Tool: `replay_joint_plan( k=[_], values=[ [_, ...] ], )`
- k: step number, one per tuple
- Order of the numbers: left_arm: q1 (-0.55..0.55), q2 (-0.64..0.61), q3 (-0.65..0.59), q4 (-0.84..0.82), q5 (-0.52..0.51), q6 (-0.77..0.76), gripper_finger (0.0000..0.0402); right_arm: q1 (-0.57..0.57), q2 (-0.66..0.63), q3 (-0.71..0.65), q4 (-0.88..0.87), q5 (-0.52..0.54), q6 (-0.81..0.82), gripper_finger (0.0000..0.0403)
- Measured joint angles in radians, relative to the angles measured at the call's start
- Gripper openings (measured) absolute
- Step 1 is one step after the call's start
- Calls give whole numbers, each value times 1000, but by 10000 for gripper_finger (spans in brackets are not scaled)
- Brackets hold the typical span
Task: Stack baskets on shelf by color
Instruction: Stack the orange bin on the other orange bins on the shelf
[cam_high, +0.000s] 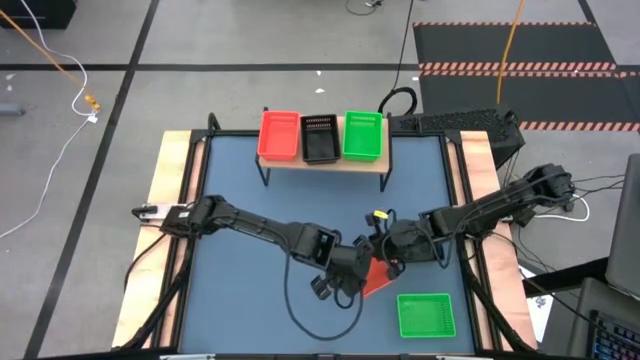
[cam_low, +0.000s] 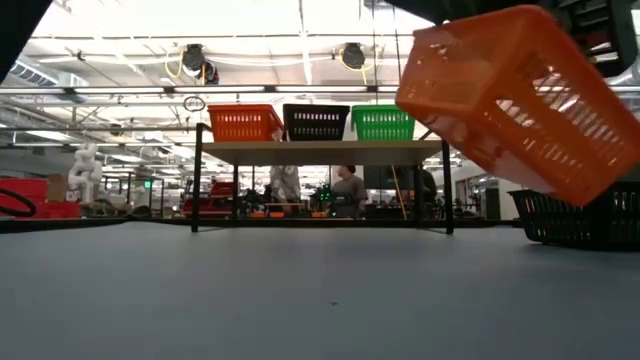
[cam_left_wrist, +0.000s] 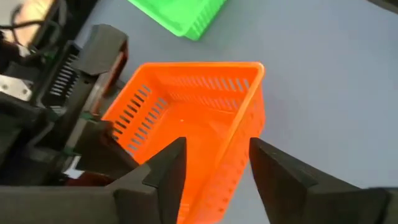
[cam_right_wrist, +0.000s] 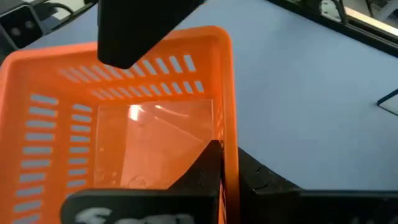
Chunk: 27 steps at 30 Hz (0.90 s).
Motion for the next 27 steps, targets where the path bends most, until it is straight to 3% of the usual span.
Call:
replay_joint_plan(
  k=[9,14,17,24,27],
  values=[
    [6,0,1,-71,6,-10,35,6,-2,0,7,-21,-50,0],
    [5,0,2,-91,6,40,5,6,-1,0,5,-58,-50,0],
    [5,-1,2,-93,6,52,28,6,-1,-1,3,-65,-50,0],
    [-11,-1,2,-95,-3,133,148,6,-2,-1,7,-84,-87,0],
    [-7,-1,2,-98,-3,169,175,6,-2,-1,11,-89,-120,0]
  ],
)
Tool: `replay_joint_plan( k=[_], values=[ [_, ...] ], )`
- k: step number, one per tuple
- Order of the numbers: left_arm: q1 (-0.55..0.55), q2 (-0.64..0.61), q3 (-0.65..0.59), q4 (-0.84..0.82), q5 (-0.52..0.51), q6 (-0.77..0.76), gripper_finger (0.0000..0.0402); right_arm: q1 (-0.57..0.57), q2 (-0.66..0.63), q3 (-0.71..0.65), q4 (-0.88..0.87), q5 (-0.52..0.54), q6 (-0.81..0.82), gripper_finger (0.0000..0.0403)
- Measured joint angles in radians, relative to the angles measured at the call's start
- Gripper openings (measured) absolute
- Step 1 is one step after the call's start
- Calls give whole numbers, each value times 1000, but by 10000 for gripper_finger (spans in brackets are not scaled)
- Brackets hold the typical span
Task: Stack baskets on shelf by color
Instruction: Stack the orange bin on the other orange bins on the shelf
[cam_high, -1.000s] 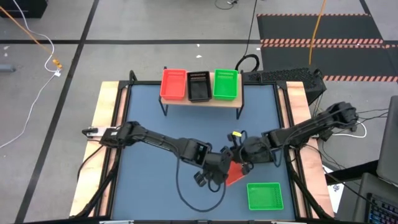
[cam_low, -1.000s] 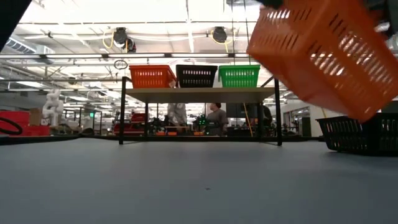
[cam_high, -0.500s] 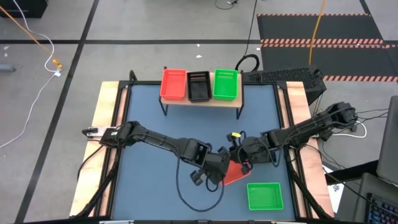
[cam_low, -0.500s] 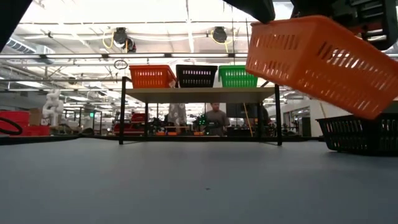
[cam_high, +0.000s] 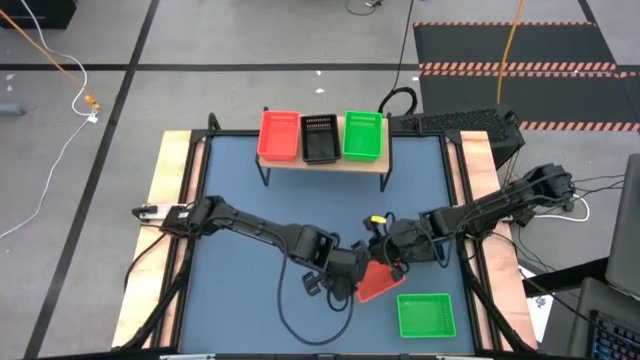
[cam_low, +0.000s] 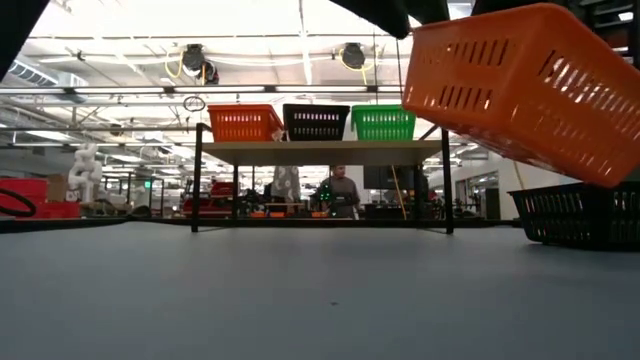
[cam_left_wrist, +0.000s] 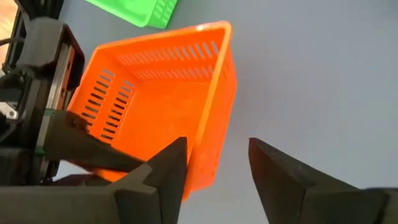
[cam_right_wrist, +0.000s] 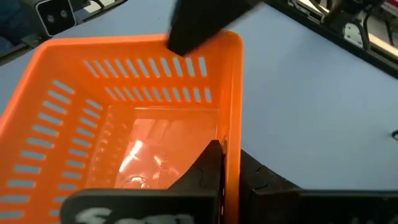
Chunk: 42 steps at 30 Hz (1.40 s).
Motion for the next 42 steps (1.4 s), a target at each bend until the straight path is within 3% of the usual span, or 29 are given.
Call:
replay_joint_plan(
  k=[4,11,17,22,28,36,42],
  values=[
    [9,0,0,-11,-3,47,175,0,0,0,-9,2,-40,0],
    [26,1,0,4,2,83,133,-1,-1,1,-52,-9,-212,0],
    [28,17,-1,2,-23,144,89,-1,0,0,-85,-12,-191,0],
    [28,12,0,23,-22,98,78,-1,-15,-1,-74,-15,-187,0],
    [-6,0,0,27,-30,80,95,-28,-18,-1,-24,-27,-93,0],
    [-28,0,-17,-11,-90,21,149,-12,-17,-45,103,-12,53,0],
    [-55,4,-113,70,-183,186,205,-1,-5,-113,179,32,9,0]
  ],
)
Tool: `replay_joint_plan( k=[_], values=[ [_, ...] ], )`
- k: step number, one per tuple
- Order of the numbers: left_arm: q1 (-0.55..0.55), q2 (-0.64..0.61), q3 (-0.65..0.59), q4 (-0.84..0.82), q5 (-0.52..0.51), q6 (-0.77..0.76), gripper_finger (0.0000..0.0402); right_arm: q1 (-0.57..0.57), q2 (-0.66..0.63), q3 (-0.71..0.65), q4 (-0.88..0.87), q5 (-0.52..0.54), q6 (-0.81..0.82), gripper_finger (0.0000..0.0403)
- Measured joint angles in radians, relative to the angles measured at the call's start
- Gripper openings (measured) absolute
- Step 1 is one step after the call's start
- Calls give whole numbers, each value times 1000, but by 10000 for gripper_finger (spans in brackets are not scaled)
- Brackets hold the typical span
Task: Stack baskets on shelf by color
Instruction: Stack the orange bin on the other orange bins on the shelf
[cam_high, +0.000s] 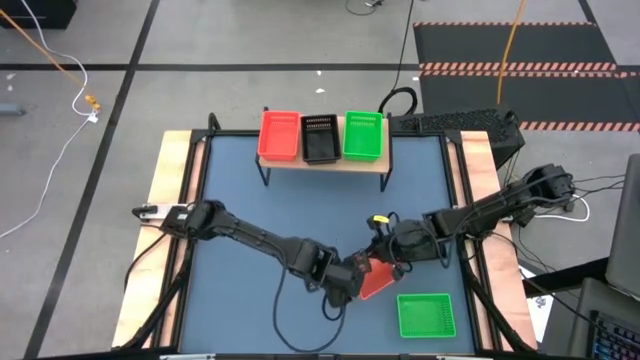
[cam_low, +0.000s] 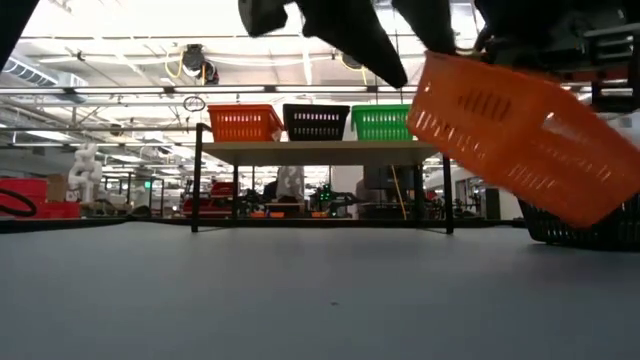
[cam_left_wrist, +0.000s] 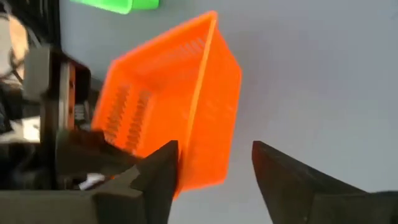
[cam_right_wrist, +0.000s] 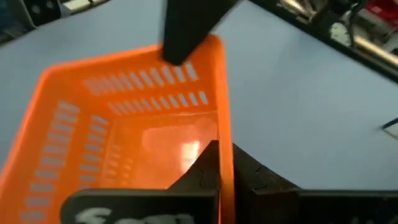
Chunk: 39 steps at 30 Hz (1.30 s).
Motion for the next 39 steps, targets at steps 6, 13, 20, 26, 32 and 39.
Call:
replay_joint_plan(
  k=[6,13,20,26,32,39],
  values=[
    [-6,3,-85,116,-15,156,233,7,21,-20,68,13,-18,0],
    [19,0,-188,194,-97,194,207,6,25,-23,47,25,-29,0],
    [18,5,-160,239,-87,179,94,7,20,-19,10,75,-39,0],
    [33,6,-154,226,9,49,12,7,21,-19,29,71,-8,1],
    [16,-1,-158,109,-31,-43,14,11,5,-15,53,85,-2,47],
    [-10,-88,-153,-21,-113,-292,9,52,-140,-15,111,432,54,125]
  ],
)
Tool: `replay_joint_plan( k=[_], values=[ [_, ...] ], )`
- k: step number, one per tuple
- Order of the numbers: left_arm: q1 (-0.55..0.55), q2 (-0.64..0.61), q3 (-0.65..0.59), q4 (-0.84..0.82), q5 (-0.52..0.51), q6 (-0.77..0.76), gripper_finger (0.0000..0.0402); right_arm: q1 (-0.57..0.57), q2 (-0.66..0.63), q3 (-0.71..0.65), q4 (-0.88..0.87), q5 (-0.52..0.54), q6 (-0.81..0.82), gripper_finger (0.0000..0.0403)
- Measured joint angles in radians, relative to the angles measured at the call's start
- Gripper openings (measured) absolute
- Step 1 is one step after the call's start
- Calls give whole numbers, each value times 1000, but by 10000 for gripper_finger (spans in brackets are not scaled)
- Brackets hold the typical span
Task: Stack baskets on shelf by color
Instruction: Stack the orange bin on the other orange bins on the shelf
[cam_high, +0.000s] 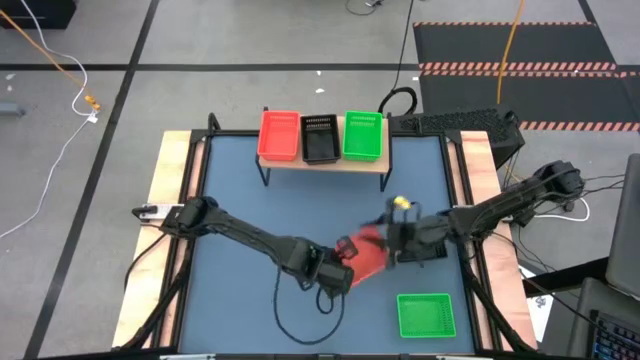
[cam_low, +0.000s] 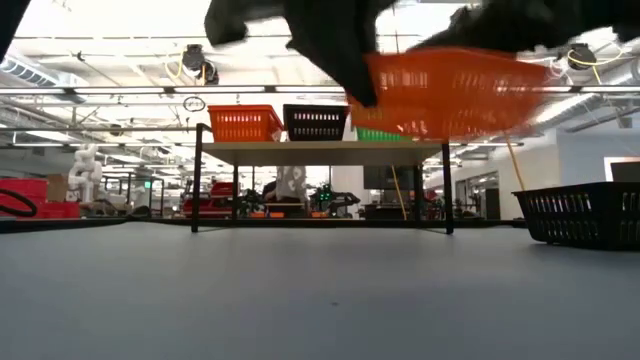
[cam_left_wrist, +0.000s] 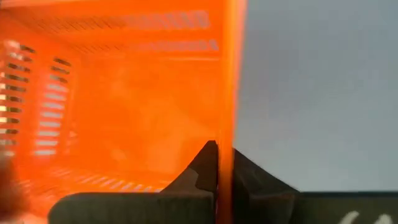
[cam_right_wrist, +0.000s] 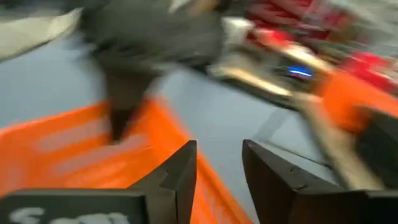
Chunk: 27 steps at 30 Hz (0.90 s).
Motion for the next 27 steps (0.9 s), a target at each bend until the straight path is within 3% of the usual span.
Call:
replay_joint_plan(
  k=[3,8,13,17,21,27],
  values=[
    [-14,-59,-4,-92,-26,-137,5,18,-105,-3,37,123,40,137],
    [6,-213,-1,-239,-53,-348,9,49,-243,-3,61,134,97,134],
    [50,-388,-1,-348,-59,-446,6,75,-265,-3,61,123,140,128],
    [136,-511,1,-394,-154,-451,7,83,-212,-3,59,123,181,127],
    [272,-587,0,-400,-168,-391,9,85,-146,-3,60,123,226,127],
    [497,-610,-6,-446,-24,-214,9,86,-76,-4,88,123,259,127]
  ],
)
